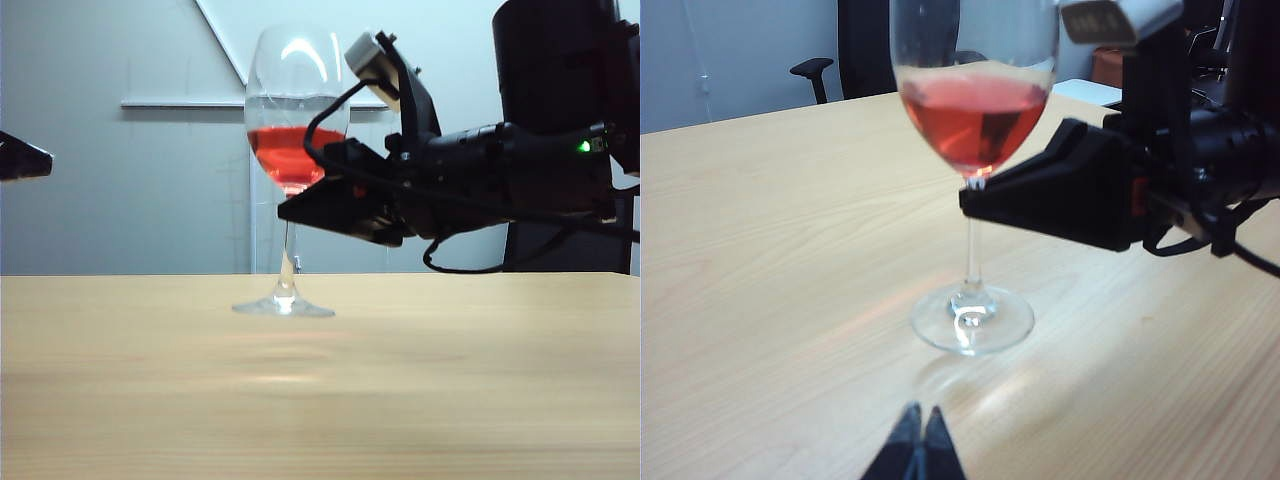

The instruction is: Gently pick up the goblet, rotate it counterclockwise for two full turns (viewing from above), and then place it back on the table.

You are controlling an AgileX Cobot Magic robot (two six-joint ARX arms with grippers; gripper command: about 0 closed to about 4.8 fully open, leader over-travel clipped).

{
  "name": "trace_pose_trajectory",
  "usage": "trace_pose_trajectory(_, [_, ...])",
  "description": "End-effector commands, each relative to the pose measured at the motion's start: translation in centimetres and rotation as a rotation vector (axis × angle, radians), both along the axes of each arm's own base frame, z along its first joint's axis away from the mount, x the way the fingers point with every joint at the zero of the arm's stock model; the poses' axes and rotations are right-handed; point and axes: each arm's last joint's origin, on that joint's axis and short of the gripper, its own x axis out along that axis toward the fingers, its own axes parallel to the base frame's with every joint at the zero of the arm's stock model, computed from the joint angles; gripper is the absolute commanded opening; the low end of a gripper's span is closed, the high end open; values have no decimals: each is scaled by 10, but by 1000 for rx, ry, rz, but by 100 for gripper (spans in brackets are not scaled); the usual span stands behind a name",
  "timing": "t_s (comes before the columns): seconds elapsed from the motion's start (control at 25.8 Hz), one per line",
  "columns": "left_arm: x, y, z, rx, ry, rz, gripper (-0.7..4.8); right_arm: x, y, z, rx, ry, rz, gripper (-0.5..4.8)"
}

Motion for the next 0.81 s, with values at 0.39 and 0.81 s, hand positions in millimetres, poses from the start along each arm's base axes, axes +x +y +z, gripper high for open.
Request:
trace_pose_trajectory(0.39, [0,0,2,-8,-8,-2,-5,1,0,12,36,-101,-16,-5])
trace_pose_trajectory(0.81, [0,0,2,-8,-8,-2,-5,0,-4,23,36,-106,-74,-5])
